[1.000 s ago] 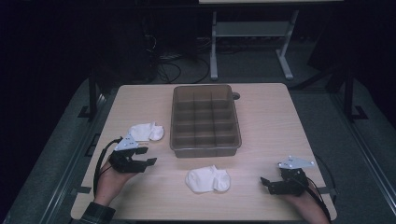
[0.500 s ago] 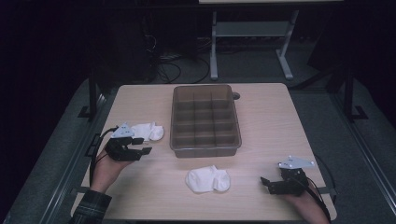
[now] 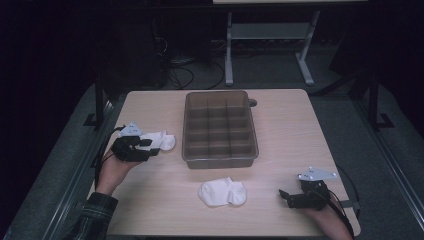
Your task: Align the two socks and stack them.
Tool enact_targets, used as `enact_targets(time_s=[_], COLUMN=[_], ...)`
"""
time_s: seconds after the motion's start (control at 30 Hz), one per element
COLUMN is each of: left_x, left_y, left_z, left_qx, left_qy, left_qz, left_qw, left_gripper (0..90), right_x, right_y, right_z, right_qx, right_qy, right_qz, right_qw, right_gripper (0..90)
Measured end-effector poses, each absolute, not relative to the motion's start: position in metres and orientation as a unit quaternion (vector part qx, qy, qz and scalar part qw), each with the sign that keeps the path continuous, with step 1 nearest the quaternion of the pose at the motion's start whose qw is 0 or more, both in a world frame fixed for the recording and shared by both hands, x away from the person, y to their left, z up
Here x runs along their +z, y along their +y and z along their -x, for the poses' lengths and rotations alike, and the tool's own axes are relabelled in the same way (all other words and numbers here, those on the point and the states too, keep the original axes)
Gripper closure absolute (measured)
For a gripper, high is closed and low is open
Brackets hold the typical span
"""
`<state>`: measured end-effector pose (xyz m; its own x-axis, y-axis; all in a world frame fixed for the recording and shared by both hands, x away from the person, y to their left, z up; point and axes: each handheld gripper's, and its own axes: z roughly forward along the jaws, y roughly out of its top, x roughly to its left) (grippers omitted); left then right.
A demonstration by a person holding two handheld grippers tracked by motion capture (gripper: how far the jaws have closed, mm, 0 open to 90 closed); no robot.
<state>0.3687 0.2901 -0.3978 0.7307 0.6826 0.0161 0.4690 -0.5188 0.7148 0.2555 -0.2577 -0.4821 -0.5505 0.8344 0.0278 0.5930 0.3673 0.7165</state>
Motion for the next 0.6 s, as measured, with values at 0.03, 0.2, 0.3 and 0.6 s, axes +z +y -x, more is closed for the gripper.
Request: enact_targets(time_s=[0.03,0.2,0.3,0.6], left_x=[-0.398,-0.397,-0.397,-0.400], left_y=[0.291,0.294,0.297,0.306], left_z=[-0.371,-0.382,-0.388,-0.409], left_qx=[0.149,0.153,0.155,0.159], left_qy=[0.336,0.339,0.339,0.342], left_qz=[-0.859,-0.857,-0.856,-0.854], left_qw=[0.357,0.357,0.357,0.357], left_gripper=[48.8,51.2,51.4,54.7], right_x=[-0.482,-0.482,-0.482,-0.482], right_y=[-0.258,-0.258,-0.258,-0.258], right_z=[-0.255,-0.256,-0.256,-0.256], right_qx=[0.349,0.349,0.349,0.349], right_qy=[0.808,0.808,0.808,0.808], right_qz=[-0.441,-0.442,-0.442,-0.441], right_qw=[0.173,0.174,0.174,0.175], right_gripper=[9.2,9.2,9.2,9.2])
